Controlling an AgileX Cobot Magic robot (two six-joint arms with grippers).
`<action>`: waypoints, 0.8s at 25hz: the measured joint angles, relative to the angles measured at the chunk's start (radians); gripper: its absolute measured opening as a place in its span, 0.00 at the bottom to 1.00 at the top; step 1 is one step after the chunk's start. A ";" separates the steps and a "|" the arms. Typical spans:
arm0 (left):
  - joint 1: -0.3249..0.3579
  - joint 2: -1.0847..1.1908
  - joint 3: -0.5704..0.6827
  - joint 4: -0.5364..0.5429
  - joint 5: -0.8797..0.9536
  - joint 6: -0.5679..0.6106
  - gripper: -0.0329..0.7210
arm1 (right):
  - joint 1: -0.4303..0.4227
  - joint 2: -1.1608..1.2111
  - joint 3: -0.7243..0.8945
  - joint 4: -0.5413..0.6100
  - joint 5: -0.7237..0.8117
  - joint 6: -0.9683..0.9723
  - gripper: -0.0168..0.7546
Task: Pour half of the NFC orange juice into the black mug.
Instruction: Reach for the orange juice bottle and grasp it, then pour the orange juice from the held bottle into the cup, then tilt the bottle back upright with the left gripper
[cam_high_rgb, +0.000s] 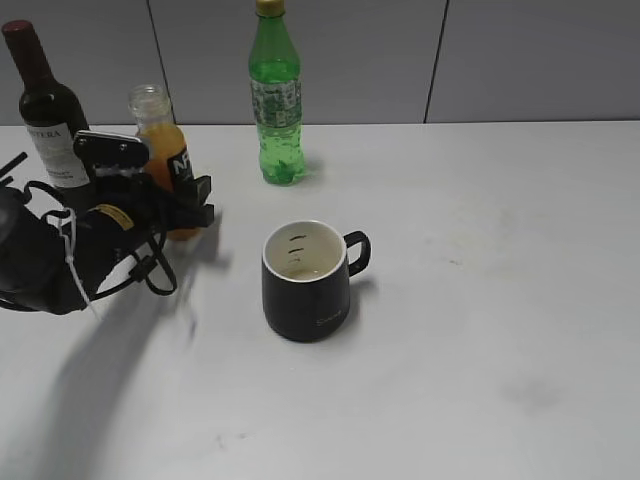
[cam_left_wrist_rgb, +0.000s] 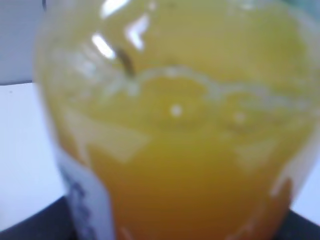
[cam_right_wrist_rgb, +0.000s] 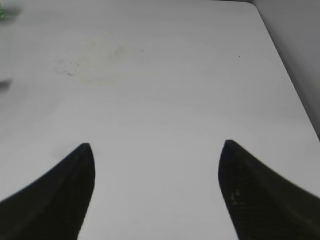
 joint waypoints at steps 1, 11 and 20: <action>0.000 -0.011 0.011 0.003 0.000 0.000 0.67 | 0.000 0.000 0.000 0.000 0.000 0.000 0.78; 0.000 -0.184 0.119 0.192 -0.020 0.051 0.67 | 0.000 0.000 0.000 0.000 0.000 0.000 0.78; -0.045 -0.209 0.127 0.338 0.040 0.056 0.67 | 0.000 0.000 0.000 0.000 0.000 -0.001 0.78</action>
